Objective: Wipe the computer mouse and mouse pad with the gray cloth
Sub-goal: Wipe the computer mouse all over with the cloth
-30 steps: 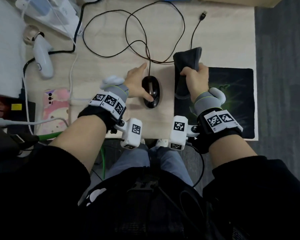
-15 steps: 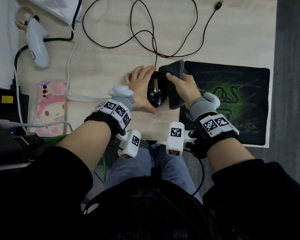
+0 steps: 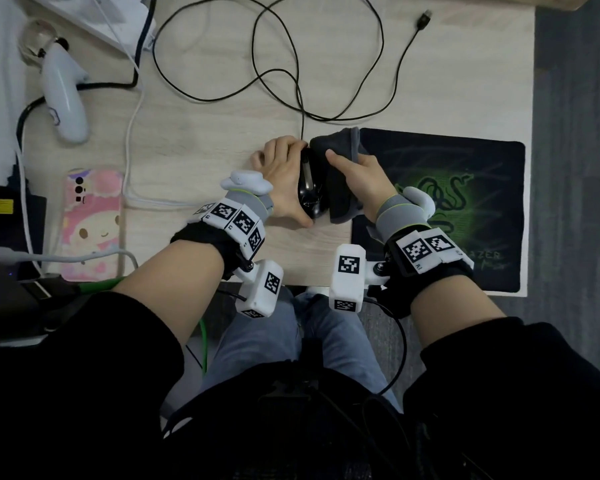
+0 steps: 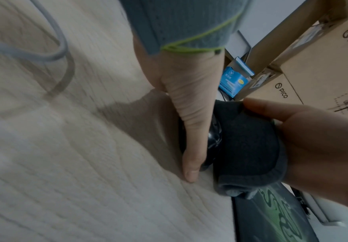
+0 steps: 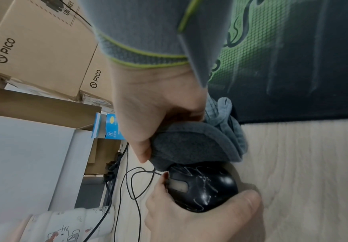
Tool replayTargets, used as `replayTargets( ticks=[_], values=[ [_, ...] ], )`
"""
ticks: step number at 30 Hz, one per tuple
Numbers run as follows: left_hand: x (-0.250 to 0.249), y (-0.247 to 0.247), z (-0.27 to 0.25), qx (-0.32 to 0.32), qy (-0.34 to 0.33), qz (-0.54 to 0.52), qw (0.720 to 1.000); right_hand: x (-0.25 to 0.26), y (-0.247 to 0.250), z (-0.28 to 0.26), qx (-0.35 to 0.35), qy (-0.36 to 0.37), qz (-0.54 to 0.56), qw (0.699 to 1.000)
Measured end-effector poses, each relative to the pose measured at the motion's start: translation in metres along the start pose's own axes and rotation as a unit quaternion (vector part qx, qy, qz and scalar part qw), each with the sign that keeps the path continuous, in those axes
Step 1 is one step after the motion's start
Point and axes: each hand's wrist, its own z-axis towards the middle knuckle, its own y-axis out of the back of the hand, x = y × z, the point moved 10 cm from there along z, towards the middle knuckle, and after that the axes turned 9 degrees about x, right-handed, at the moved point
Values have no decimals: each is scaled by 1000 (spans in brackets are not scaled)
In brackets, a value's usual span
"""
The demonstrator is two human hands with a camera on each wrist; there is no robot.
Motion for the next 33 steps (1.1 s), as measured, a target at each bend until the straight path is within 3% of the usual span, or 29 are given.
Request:
replayTargets(
  ticks=[7, 15, 16, 20, 23, 28, 31, 33],
  values=[
    [-5, 12, -4, -39, 6, -14, 999, 5, 10, -7, -24, 18, 32, 999],
    [-32, 78, -11, -96, 3, -62, 993, 40, 25, -18, -58, 54, 185, 980],
    [-35, 86, -13, -105, 5, -61, 993, 48, 26, -21, -54, 65, 182, 980],
    [-46, 119, -22, -140, 11, -59, 988, 80, 0, -37, 75, 107, 260, 957],
    [-55, 141, -27, -153, -8, -50, 987, 102, 1, -45, 88, 144, 240, 956],
    [-67, 163, -36, -171, -19, -34, 984, 113, -3, -46, 90, 127, 213, 964],
    [-71, 174, -40, -179, -4, -46, 983, 132, -1, -51, 40, 157, 127, 979],
    [-73, 181, -42, -181, -2, -53, 982, 143, 4, -55, 15, 168, 130, 977]
  ],
)
